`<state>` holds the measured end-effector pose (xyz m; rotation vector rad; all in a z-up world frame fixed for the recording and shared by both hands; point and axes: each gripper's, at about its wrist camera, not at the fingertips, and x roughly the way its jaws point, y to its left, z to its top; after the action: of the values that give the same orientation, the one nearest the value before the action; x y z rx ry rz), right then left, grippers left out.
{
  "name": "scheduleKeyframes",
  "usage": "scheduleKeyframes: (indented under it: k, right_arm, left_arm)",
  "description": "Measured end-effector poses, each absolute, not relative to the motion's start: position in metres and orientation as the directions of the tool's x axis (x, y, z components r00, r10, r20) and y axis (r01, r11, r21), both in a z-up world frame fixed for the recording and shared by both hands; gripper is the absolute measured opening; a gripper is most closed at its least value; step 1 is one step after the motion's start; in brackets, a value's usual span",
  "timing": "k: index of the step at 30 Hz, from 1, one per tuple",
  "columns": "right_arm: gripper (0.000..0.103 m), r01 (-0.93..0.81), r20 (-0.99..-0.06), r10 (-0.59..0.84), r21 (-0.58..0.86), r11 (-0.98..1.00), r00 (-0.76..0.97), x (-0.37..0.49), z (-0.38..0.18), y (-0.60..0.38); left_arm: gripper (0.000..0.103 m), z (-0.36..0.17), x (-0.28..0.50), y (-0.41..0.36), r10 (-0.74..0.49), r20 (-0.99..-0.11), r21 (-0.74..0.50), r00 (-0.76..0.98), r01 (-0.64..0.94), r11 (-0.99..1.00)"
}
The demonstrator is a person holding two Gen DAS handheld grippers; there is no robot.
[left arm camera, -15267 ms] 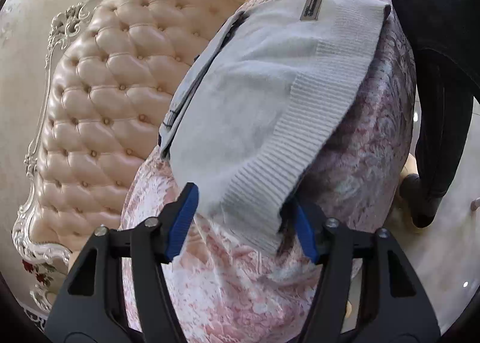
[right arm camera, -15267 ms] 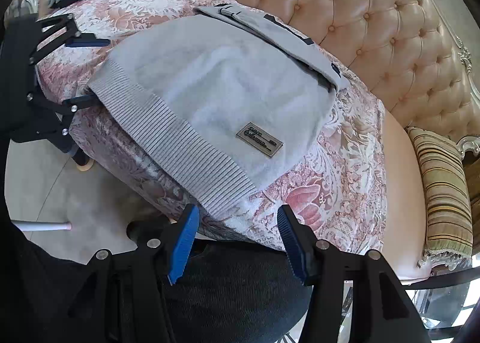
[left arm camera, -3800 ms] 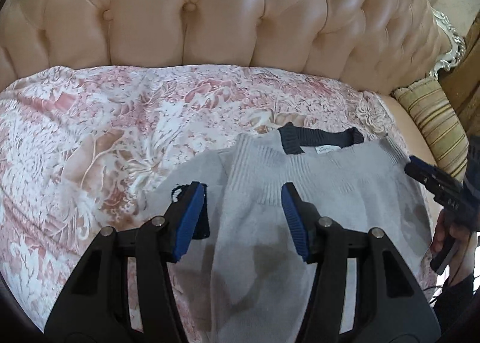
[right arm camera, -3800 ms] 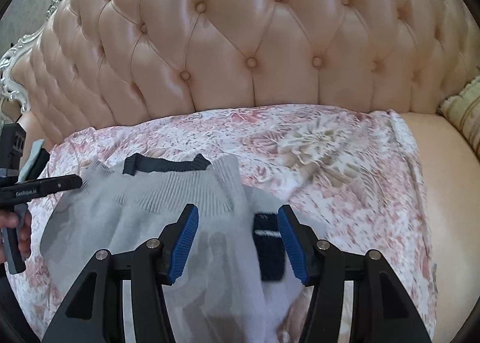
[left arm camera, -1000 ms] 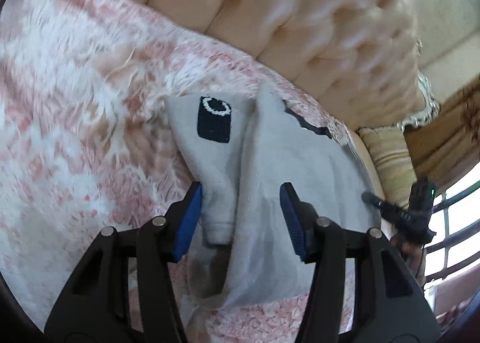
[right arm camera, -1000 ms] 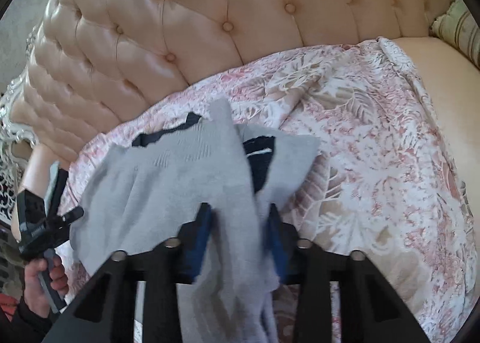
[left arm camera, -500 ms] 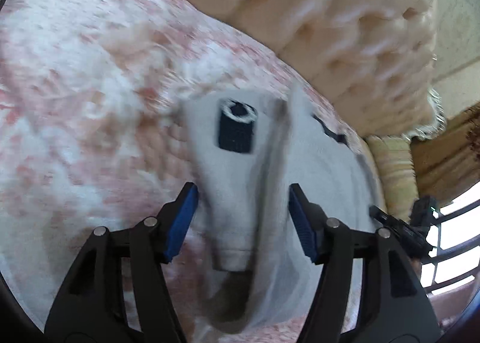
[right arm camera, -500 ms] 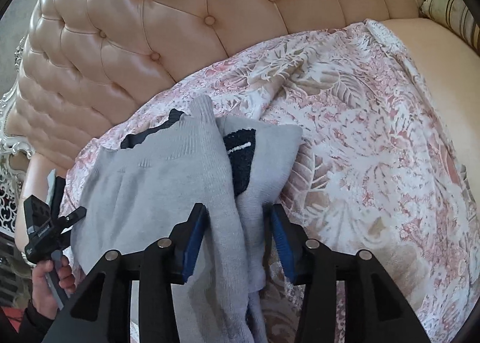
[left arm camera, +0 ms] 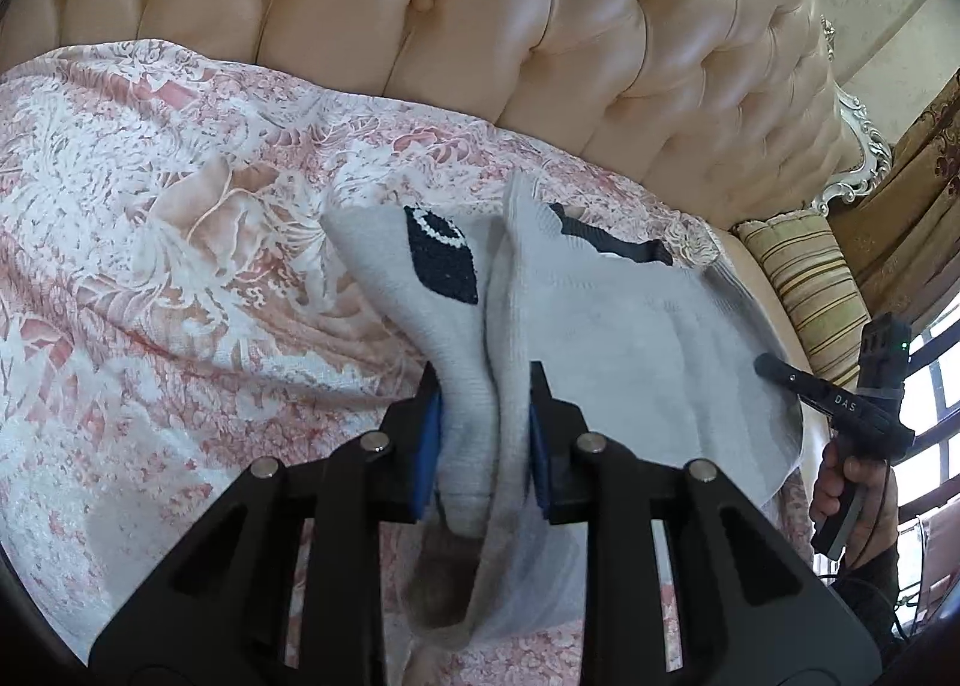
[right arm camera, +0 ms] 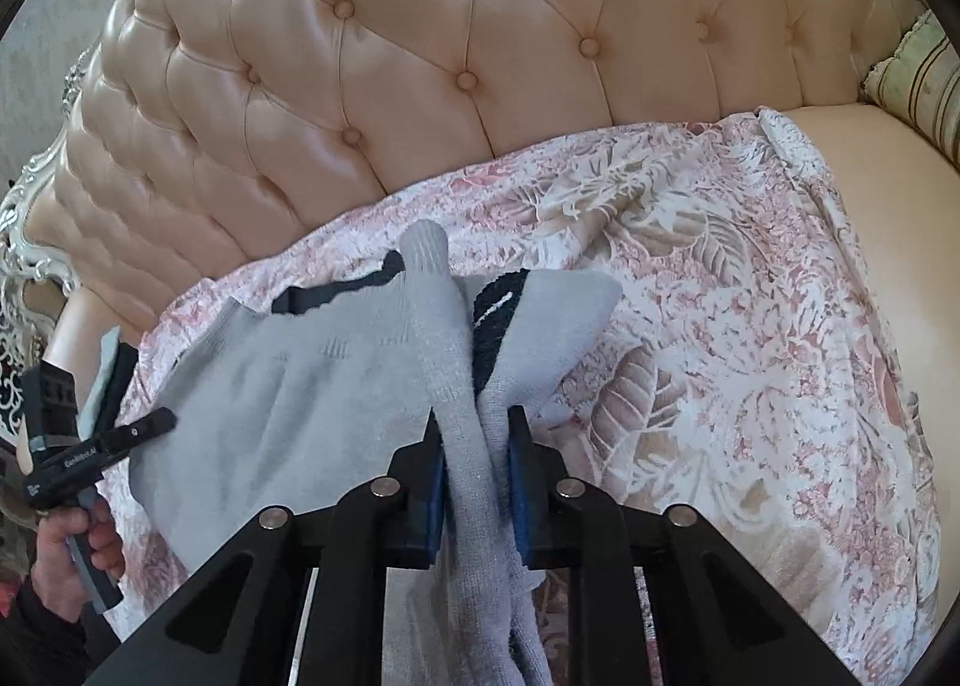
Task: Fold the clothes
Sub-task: 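Close the left gripper on the folded sweater edge while the right gripper pinches the same fold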
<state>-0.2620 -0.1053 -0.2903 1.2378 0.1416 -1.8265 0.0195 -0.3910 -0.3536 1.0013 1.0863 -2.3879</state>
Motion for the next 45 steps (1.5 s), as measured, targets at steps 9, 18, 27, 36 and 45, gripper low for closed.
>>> scheduleKeyframes:
  k: [9, 18, 27, 36, 45]
  right_arm:
    - [0.038, 0.684, -0.839, -0.537, 0.341, -0.645, -0.088, -0.269, -0.307, -0.106]
    - [0.017, 0.722, -0.817, -0.563, 0.313, -0.617, -0.128, -0.262, -0.299, -0.115]
    - [0.016, 0.727, -0.729, -0.667, 0.375, -0.575, -0.151, -0.259, -0.259, -0.109]
    - [0.016, 0.722, -0.735, -0.657, 0.363, -0.589, -0.166, -0.258, -0.251, -0.109]
    - [0.02, 0.688, -0.813, -0.569, 0.34, -0.64, -0.127, -0.271, -0.292, -0.111]
  left_arm:
    - [0.055, -0.377, 0.022, -0.404, 0.028, -0.728, -0.577, -0.685, 0.59, -0.565]
    - [0.021, -0.358, 0.011, -0.4, -0.02, -0.772, -0.464, -0.635, 0.585, -0.665]
    - [0.017, -0.315, 0.021, -0.396, -0.038, -0.721, -0.507, -0.692, 0.563, -0.653]
    - [0.015, -0.31, 0.017, -0.383, -0.048, -0.751, -0.458, -0.659, 0.571, -0.682]
    - [0.051, -0.358, 0.019, -0.409, 0.037, -0.753, -0.551, -0.657, 0.599, -0.581]
